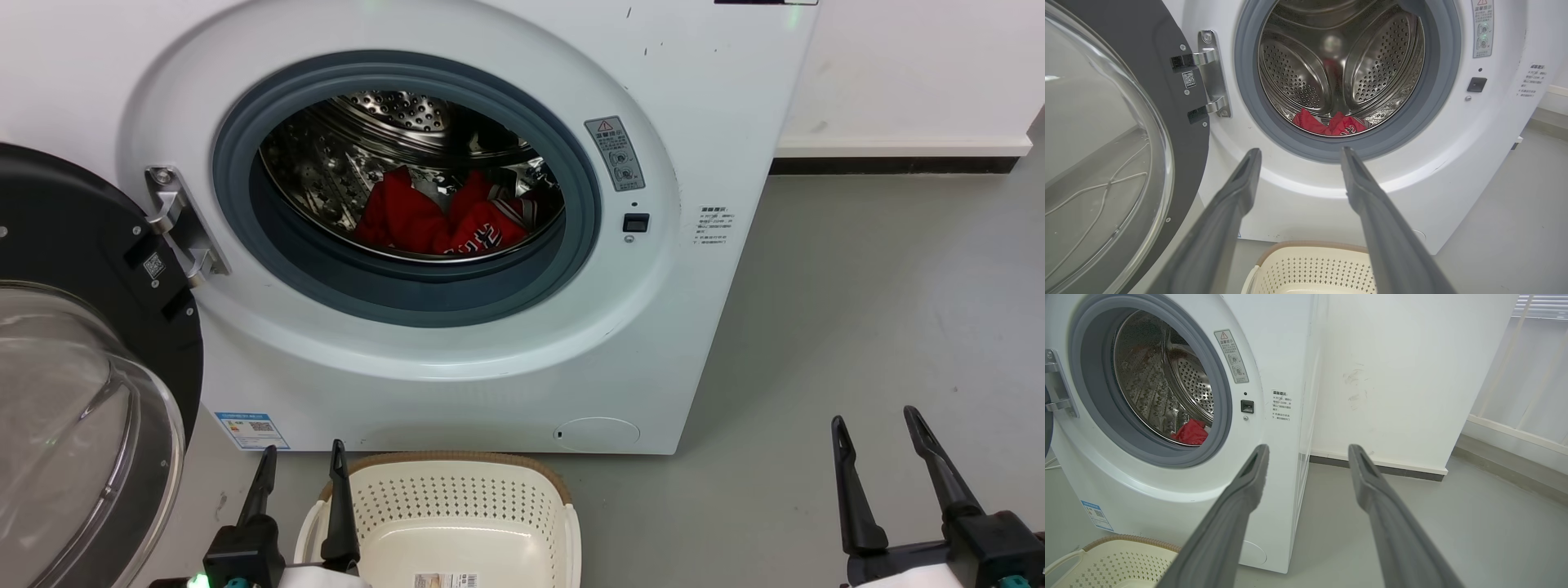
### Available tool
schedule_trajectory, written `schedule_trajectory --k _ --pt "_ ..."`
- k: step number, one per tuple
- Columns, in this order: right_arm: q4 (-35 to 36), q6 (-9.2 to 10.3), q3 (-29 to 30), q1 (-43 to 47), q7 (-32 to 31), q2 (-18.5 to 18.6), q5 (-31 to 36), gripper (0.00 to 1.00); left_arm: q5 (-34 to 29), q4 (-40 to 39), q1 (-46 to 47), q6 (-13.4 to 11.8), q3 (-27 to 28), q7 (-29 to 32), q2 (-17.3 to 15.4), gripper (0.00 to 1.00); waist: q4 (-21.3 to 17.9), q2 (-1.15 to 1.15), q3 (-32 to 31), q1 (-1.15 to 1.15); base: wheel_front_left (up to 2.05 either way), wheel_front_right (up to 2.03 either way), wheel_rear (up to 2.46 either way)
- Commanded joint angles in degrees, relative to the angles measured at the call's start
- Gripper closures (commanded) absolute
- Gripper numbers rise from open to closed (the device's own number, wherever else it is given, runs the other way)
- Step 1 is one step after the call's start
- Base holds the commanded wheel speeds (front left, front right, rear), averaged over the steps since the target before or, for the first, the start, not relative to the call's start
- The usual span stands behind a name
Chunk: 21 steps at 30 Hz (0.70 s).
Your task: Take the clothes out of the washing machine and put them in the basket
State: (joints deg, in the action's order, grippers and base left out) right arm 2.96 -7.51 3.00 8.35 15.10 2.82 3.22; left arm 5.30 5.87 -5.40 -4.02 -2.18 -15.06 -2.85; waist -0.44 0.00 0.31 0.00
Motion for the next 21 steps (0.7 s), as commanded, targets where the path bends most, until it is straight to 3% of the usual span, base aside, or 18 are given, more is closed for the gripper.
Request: schedule_trajectory --k 1,12,21 --pt "-0.11 0.04 0.03 0.01 0.1 0.11 -0.05 0.0 0.07 0.14 -0.11 0.01 -0.01 -0.18 -0.05 0.0 -0.03 0.0 0.02 0.0 0.0 0.0 0.0" --pt "0.29 0.04 -0.48 -1.24 0.1 0.11 -0.46 0.0 -0.96 4.78 6.33 2.33 0.07 -0.17 -0.05 0.0 -1.05 0.0 1.67 0.0 0.0 0.0 0.0" --pt "1.27 0.04 -1.03 -4.54 0.1 0.09 -1.07 0.0 -2.28 17.05 23.07 5.53 1.7 -0.17 -2.79 0.0 -4.91 0.0 8.89 0.0 0.0 0.0 0.0"
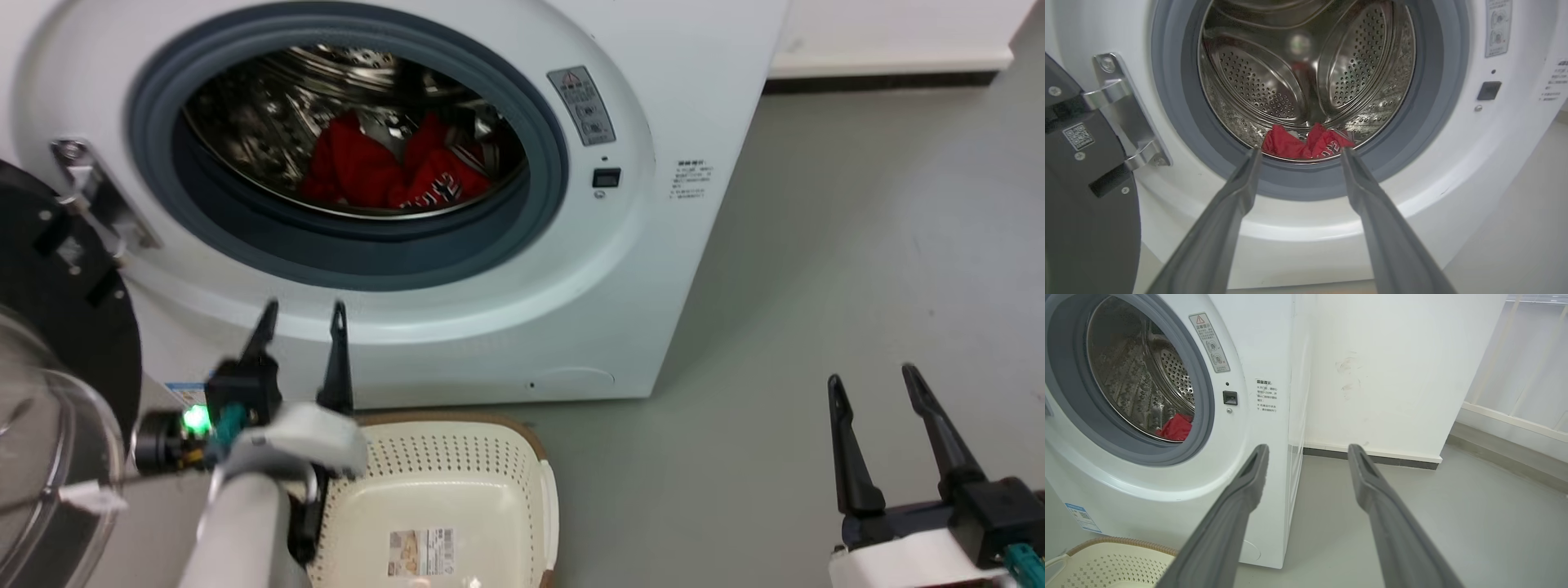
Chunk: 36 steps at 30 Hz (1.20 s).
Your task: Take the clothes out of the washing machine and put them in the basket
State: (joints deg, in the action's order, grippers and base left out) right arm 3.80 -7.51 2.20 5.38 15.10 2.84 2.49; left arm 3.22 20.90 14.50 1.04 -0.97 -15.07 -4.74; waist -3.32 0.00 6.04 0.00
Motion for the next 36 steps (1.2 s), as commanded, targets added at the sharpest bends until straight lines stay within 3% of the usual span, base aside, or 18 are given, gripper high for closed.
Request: schedule_trajectory --k 1,12,18,28,36 --pt "0.49 0.04 -0.29 -2.14 0.1 0.07 -0.43 0.0 -0.34 3.63 5.63 0.9 0.63 -0.17 -1.44 0.0 -2.57 0.0 4.23 0.0 0.0 0.0 0.0" --pt "1.67 0.04 -0.16 -9.58 0.1 0.0 -3.36 0.0 -1.03 21.09 31.62 4.26 0.07 -0.03 -8.74 0.0 -9.0 0.0 17.49 0.0 0.0 0.0 0.0" --pt "2.19 0.04 0.02 -13.55 0.1 -0.01 -5.95 0.0 -2.63 30.66 46.95 5.32 -2.46 3.78 -12.42 0.0 -11.87 0.0 25.08 0.0 0.0 0.0 0.0" --pt "3.42 0.04 -1.22 -17.87 0.1 -0.03 -10.6 0.0 -2.76 38.59 66.58 6.32 -6.15 14.87 -17.48 0.0 -16.54 0.0 35.61 0.0 0.0 0.0 0.0" --pt "4.59 0.04 -2.23 -20.07 0.11 -0.05 -13.23 0.0 2.34 43.15 77.96 6.34 -12.31 28.64 -18.51 0.0 -18.3 0.0 41.53 0.0 0.0 0.0 0.0"
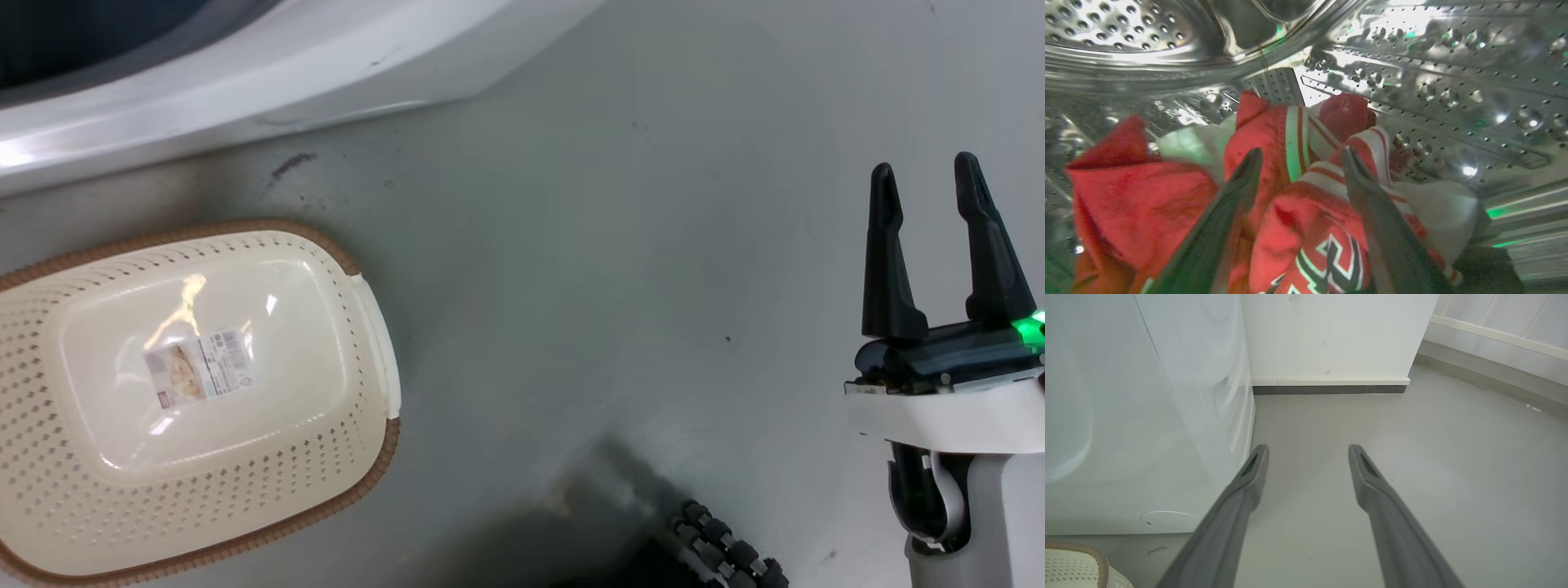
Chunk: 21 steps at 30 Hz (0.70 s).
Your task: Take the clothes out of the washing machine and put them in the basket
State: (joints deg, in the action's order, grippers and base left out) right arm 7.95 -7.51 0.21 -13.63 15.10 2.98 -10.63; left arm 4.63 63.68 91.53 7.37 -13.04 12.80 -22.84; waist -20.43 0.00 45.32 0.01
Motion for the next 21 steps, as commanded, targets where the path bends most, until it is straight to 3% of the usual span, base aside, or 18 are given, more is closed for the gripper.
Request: schedule_trajectory --k 1,7,14,15,16,17,21 --pt "0.93 0.04 0.06 -1.88 0.1 -0.16 -0.68 0.0 2.65 1.27 4.21 0.01 -3.0 6.05 -0.74 0.0 -0.78 0.0 4.5 -0.01 0.0 0.0 0.0" --pt "1.08 0.04 -0.78 -2.55 0.1 -0.15 -2.17 0.0 4.92 2.5 6.54 0.02 -7.16 11.16 -2.53 0.0 -1.08 0.0 6.13 -0.01 0.0 0.0 0.0" --pt "0.81 0.04 -1.25 -3.04 0.1 -0.15 -2.58 0.0 7.35 2.37 6.8 0.02 -11.0 12.0 -3.83 0.0 -1.1 0.0 6.53 -0.01 0.0 0.0 0.0" --pt "0.79 0.04 -1.25 -3.03 0.1 -0.15 -2.63 0.0 7.64 2.53 6.64 0.02 -11.54 12.23 -4.07 0.35 -1.13 0.0 6.48 -0.01 0.0 0.0 0.0" --pt "0.77 0.04 -1.24 -3.03 0.1 -0.15 -2.66 0.0 7.9 2.49 6.48 0.02 -12.0 12.22 -4.12 0.91 -1.14 0.0 6.42 -0.01 0.0 0.0 0.0" --pt "0.76 0.04 -1.18 -3.05 0.1 -0.15 -2.65 0.0 8.34 2.36 6.5 0.02 -12.15 11.82 -4.22 1.0 -1.13 0.0 6.39 -0.01 0.0 0.0 0.0" --pt "0.68 0.04 -1.0 -3.15 0.1 -0.15 -2.21 0.0 9.63 1.57 6.46 0.02 -13.43 10.38 -4.29 1.0 -0.9 0.0 6.0 -0.01 0.0 0.0 0.0"
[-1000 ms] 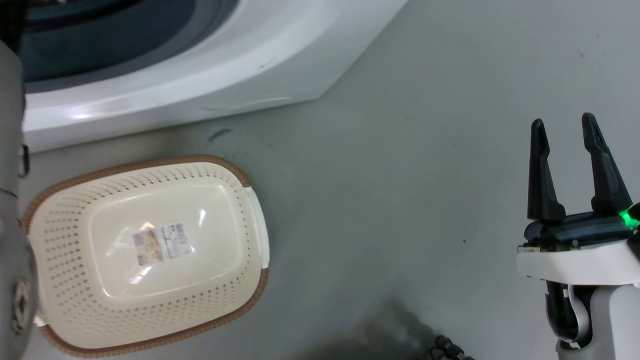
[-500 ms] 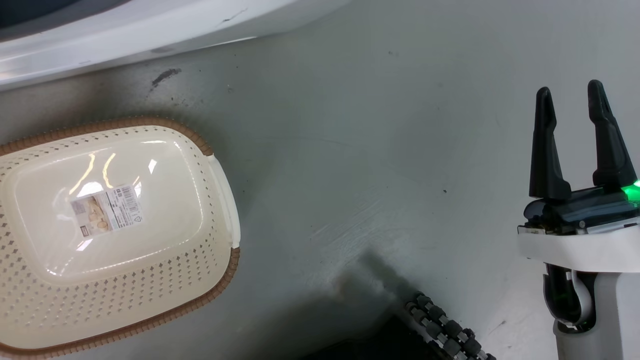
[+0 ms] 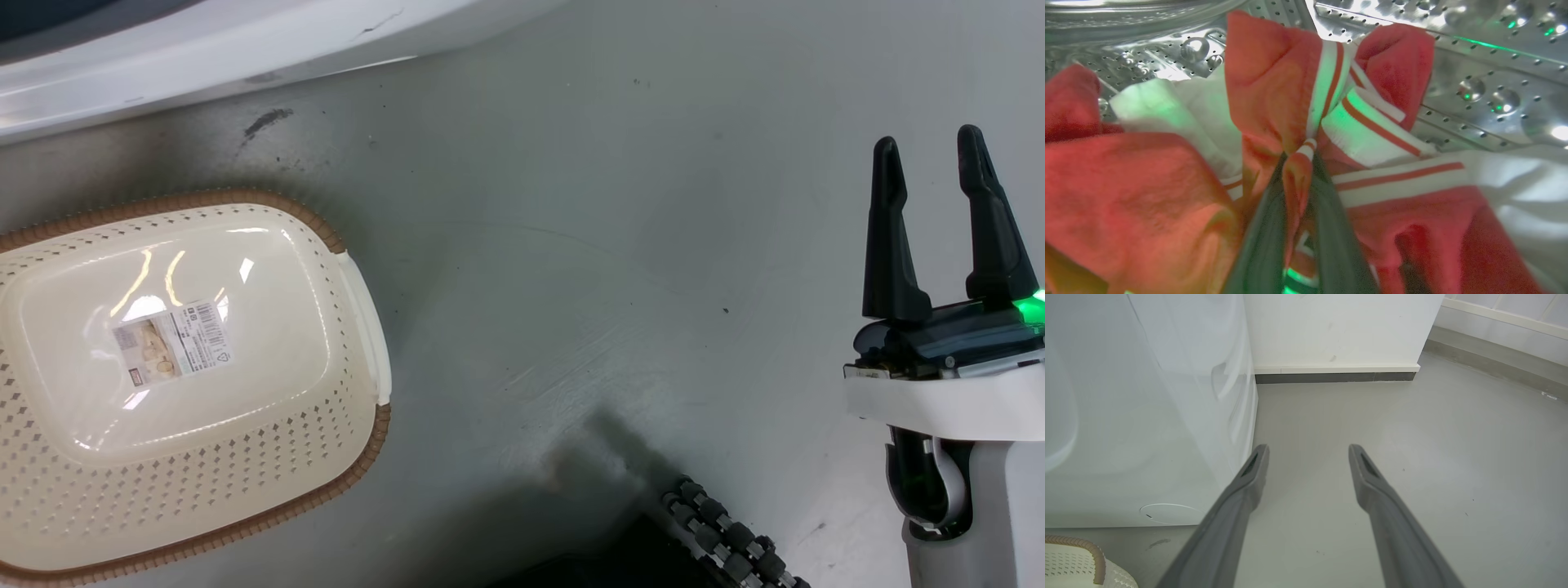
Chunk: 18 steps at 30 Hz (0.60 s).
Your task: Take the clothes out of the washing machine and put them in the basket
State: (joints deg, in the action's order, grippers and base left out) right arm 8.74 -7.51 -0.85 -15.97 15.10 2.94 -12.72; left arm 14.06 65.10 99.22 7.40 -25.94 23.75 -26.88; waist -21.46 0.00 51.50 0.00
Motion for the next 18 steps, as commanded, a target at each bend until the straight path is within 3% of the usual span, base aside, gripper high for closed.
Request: schedule_trajectory --k 1,18 --pt "-0.14 0.04 0.08 -0.81 0.1 -0.11 0.02 0.0 0.48 -0.08 -1.3 -0.01 -0.89 -1.23 -0.19 1.0 0.25 0.0 -0.4 0.0 0.0 0.0 0.0" --pt "-1.58 0.04 1.85 1.69 0.1 -0.07 6.5 0.0 10.43 -1.6 -15.35 -0.01 -4.37 -22.57 5.61 1.0 7.74 0.0 -14.3 0.0 0.0 0.0 0.0"
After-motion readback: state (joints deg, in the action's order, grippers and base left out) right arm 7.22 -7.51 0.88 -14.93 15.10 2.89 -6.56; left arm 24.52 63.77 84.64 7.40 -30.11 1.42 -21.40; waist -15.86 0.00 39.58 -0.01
